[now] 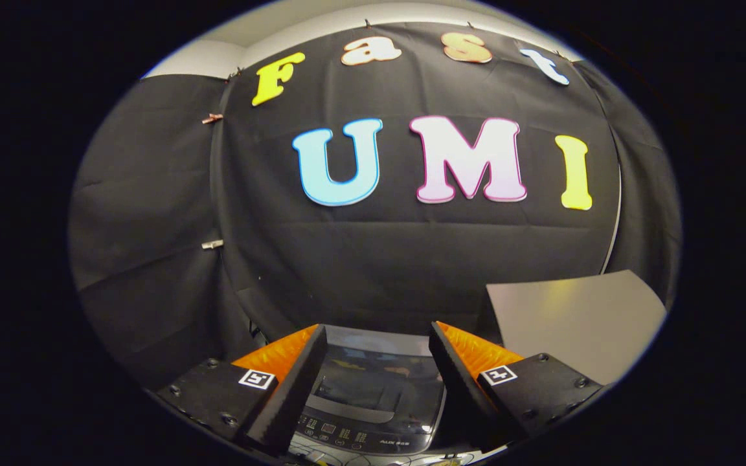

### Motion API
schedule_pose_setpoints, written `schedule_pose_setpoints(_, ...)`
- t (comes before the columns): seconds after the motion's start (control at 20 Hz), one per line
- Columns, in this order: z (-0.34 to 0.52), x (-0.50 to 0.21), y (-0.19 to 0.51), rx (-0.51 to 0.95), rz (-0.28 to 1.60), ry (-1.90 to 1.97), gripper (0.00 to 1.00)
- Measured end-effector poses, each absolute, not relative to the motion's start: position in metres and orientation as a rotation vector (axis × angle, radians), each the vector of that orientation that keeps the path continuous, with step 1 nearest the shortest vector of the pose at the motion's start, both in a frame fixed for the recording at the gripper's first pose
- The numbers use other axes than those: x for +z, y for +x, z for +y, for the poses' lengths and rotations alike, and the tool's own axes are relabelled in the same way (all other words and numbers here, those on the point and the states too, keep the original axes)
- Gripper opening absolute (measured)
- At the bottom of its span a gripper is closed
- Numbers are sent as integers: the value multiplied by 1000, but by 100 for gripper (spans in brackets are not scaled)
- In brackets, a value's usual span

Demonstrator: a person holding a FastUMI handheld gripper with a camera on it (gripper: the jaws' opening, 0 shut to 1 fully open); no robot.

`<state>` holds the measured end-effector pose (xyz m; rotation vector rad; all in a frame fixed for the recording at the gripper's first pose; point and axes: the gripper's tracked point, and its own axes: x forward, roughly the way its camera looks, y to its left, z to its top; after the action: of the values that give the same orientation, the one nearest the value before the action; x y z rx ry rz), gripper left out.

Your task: Put the clothes into the washing machine and then close the washing machine lid.

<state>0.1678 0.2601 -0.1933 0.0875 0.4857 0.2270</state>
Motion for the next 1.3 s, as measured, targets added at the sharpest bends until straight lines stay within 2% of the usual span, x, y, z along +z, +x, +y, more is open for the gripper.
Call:
schedule_pose_setpoints(0.4, 217, -99, 124, 247, 257, 111, 99)
schedule_pose_setpoints(0.65, 173, -66, 92, 223, 189, 85, 99)
schedule_pose_setpoints(1.3, 73, -34, -1, 75, 90, 13, 98)
